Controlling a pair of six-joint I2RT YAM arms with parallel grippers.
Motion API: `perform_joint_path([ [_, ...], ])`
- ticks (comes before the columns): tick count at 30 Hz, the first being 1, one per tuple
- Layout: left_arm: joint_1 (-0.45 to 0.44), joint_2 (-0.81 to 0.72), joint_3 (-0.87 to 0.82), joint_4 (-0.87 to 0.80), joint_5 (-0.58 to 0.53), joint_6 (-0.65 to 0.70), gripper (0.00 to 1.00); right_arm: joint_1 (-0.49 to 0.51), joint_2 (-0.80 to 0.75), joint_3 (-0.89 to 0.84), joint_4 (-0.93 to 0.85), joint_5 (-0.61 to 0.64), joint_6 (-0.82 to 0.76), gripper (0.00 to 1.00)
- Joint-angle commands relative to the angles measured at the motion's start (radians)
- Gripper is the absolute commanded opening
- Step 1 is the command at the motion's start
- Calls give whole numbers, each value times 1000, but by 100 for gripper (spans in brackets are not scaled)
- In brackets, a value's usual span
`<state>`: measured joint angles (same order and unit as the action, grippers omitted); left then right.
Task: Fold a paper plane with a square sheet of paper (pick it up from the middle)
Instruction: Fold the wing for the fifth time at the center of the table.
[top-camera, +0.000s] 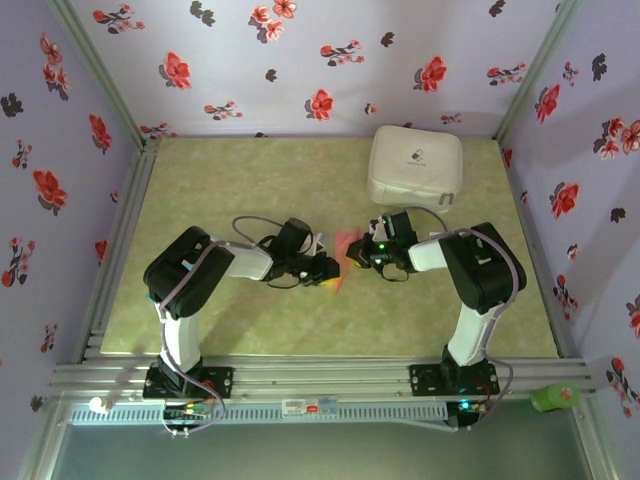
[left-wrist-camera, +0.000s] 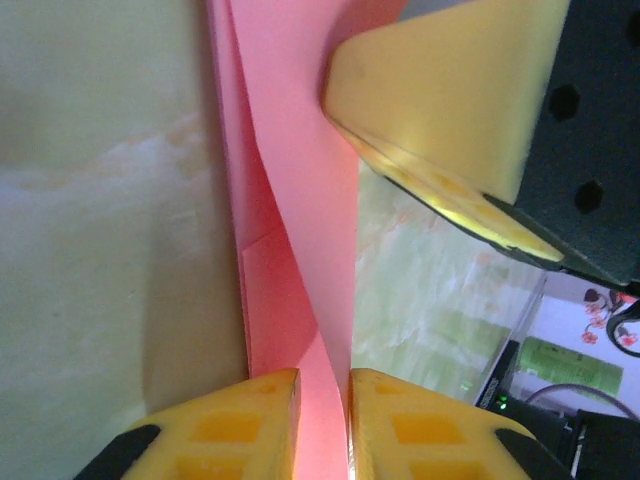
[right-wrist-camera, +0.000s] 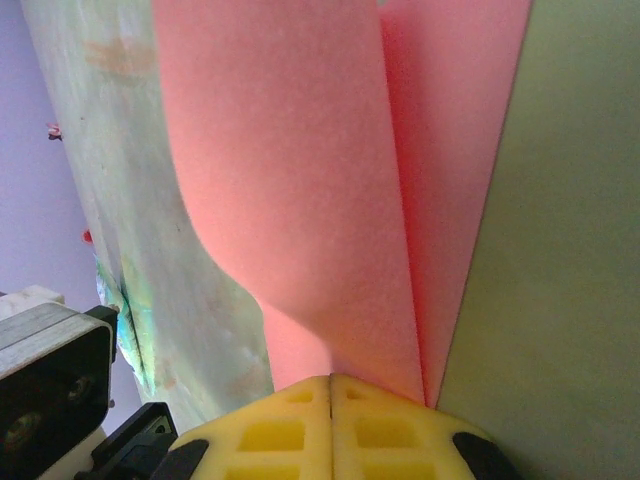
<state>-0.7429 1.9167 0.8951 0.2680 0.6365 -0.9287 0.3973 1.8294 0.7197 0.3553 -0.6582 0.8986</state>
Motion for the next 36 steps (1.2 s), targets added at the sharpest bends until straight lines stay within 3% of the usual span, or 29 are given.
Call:
perform_joint_path([
  [1, -28, -9, 31, -216, -4, 97, 22, -3, 29, 6, -64, 51, -21, 7],
  [8, -41, -3, 65, -310, -41, 148, 16, -3, 27, 6, -69, 54, -24, 7],
  [20, -39, -27, 13, -241, -24, 109, 11, -3, 27, 11, -81, 55, -30, 7],
  [32, -39, -49, -32, -184, -13, 74, 15, -2, 33, 14, -88, 54, -32, 7],
  [36, -38, -49, -37, -182, -14, 73, 9, -3, 32, 16, -89, 55, -32, 7],
])
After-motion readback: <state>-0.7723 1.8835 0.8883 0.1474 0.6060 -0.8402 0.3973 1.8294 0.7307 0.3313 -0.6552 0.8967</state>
